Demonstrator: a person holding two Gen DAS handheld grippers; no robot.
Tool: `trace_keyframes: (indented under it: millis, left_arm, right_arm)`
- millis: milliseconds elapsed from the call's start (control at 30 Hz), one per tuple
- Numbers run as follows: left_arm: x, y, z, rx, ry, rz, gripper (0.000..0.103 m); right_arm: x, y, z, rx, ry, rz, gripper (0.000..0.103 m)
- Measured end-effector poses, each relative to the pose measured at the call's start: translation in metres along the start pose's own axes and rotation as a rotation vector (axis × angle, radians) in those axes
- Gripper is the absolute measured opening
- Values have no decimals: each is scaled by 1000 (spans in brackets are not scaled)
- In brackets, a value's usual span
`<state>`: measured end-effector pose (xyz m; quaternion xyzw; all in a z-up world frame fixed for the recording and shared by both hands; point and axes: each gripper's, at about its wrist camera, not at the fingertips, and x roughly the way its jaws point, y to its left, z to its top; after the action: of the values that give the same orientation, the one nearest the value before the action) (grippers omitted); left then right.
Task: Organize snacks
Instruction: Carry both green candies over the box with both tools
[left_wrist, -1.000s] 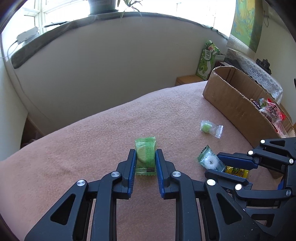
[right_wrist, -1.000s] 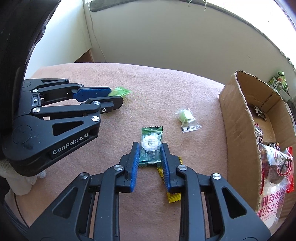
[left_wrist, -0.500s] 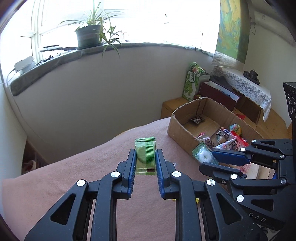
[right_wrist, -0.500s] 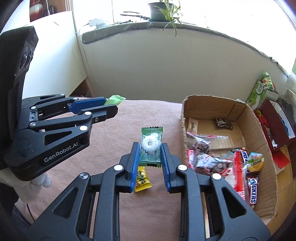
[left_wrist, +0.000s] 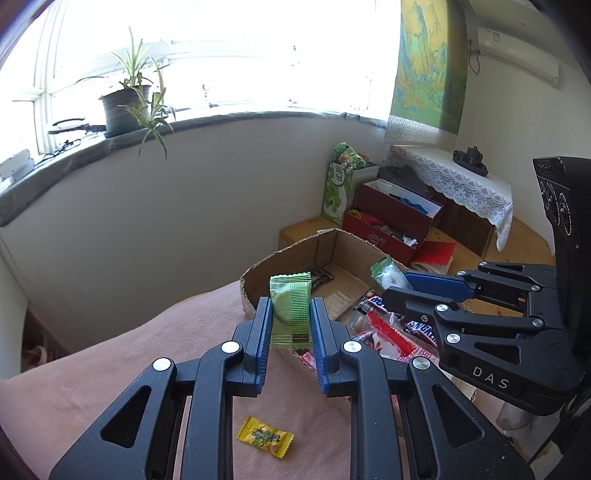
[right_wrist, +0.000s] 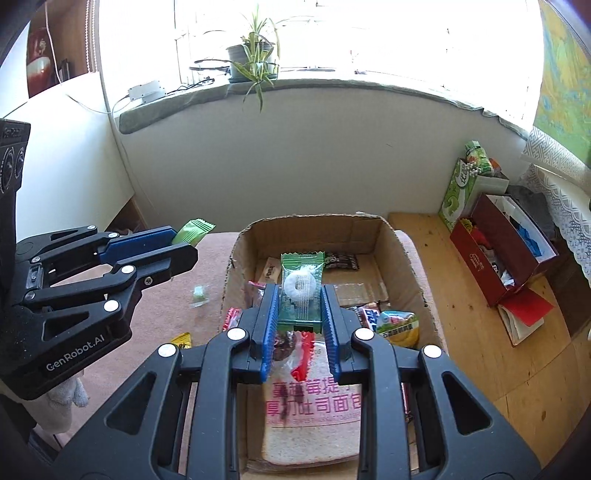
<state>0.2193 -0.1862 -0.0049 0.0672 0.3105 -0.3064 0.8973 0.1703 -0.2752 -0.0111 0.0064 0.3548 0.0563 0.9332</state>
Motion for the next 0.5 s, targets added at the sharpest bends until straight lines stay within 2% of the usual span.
trace_keyframes:
  millis: [233, 500]
  left_arm:
    - [12, -22, 10, 4, -6, -16, 19]
    - [28, -44, 13, 21, 11, -29, 19]
  right_arm:
    - [0, -37, 0, 45, 2, -24, 24]
    - [10, -67, -1, 97, 18, -4, 24]
